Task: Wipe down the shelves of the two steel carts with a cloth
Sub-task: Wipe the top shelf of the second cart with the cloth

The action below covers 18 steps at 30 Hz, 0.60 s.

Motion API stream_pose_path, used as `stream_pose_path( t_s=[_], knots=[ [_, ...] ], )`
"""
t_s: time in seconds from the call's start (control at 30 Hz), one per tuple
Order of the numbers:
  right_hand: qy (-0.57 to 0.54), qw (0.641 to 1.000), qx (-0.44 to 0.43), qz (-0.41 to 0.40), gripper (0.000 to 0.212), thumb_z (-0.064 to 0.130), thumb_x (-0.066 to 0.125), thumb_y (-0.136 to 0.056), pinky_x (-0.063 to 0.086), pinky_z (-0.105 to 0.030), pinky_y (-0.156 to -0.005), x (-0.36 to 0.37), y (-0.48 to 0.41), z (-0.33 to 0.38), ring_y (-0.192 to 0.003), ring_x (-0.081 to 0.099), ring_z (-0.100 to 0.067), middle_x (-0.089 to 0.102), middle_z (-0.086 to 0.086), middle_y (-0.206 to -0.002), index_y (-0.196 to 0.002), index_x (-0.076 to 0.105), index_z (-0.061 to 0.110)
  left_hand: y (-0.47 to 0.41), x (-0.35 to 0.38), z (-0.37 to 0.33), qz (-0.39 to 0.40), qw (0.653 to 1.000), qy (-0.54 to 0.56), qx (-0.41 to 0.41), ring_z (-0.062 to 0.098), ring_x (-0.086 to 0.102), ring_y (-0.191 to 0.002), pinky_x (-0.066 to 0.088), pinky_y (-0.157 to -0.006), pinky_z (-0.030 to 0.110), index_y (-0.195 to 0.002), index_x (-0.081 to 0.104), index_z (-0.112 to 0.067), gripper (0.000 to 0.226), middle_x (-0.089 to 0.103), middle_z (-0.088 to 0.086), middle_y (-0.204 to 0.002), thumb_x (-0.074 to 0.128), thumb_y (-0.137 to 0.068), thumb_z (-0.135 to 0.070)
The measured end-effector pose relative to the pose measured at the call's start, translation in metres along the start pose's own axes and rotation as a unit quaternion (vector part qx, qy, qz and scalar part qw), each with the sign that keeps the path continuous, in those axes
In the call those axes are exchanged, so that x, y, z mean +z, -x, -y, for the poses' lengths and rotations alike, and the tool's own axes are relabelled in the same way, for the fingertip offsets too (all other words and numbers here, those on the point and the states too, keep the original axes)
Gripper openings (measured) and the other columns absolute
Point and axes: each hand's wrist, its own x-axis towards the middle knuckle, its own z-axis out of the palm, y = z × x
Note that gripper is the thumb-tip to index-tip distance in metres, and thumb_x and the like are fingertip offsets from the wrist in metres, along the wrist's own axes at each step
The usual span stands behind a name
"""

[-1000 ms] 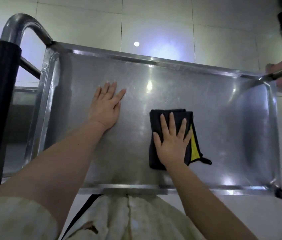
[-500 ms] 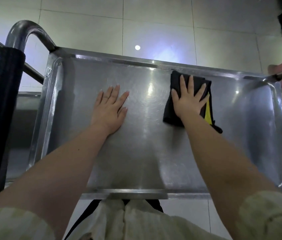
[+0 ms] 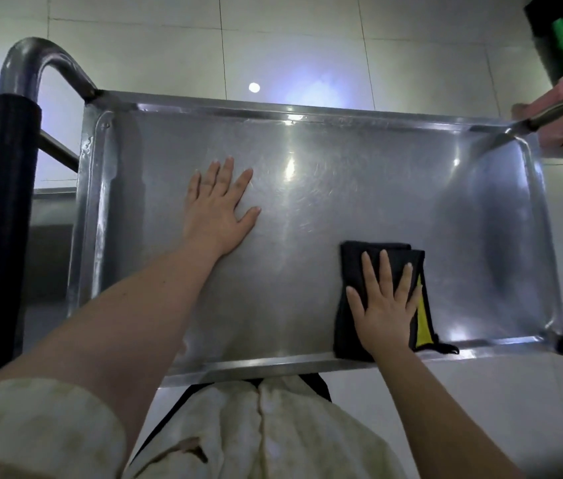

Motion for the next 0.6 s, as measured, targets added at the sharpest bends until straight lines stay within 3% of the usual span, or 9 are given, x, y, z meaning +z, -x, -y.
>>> stream_pose_path(
  t_s=[0.17,0.3,0.37,0.43,0.6],
  knots=[
    [0.011,1.0,0.023,0.004,0.063,0.067,0.005,-0.091,-0.007,-0.057,-0.117,0.013,0.025,-0.01,-0.147,-0.016,-0.033,-0.012,0.009,-0.162,-0.148,-0.014,0.046,0.002,-0.01,0.001,-0.005,0.997,0.077,0.003,0.02,0.005,-0.149,-0.001,-0.119,0.042,-0.15,0.025,-0.031,0.062,0.01,0.002,-0.161,0.043,-0.094,-0.051],
    [0.013,1.0,0.027,0.004,0.064,0.067,0.005,-0.091,-0.01,-0.056,-0.116,0.013,0.024,-0.007,-0.147,-0.015,-0.033,-0.012,0.01,-0.162,-0.15,-0.01,0.045,0.02,-0.028,0.003,-0.033,0.982,0.183,0.036,0.03,0.036,-0.139,0.02,-0.115,0.045,-0.13,0.057,-0.012,0.039,0.046,0.011,-0.145,0.056,-0.091,-0.014],
    [0.011,1.0,0.026,0.007,0.065,0.066,0.004,-0.09,-0.011,-0.056,-0.116,0.011,0.026,-0.005,-0.147,-0.015,-0.033,-0.012,0.01,-0.162,-0.15,-0.01,0.044,0.04,-0.04,0.008,-0.021,0.981,0.188,0.037,0.031,0.056,-0.119,0.039,-0.102,0.037,-0.119,0.065,-0.014,0.029,0.063,0.009,-0.127,0.055,-0.091,-0.012],
    [0.004,0.999,0.037,0.015,0.065,0.066,0.001,-0.089,-0.011,-0.057,-0.115,0.009,0.026,-0.001,-0.147,-0.017,-0.032,-0.013,0.01,-0.162,-0.149,-0.015,0.046,0.063,-0.051,0.015,-0.028,0.983,0.182,0.001,0.028,0.063,-0.107,0.045,-0.09,0.032,-0.113,0.069,-0.018,0.026,0.068,0.005,-0.118,0.056,-0.091,-0.015],
    [0.02,1.0,-0.003,0.013,0.064,0.064,0.0,-0.09,-0.02,-0.055,-0.112,0.011,0.026,0.03,-0.146,-0.017,-0.034,-0.011,0.009,-0.162,-0.149,-0.014,0.044,0.115,-0.062,0.028,-0.006,0.984,0.172,-0.05,0.026,0.06,-0.109,0.048,-0.09,0.033,-0.116,0.067,-0.021,0.03,0.067,0.003,-0.117,0.052,-0.091,-0.014]
  ],
)
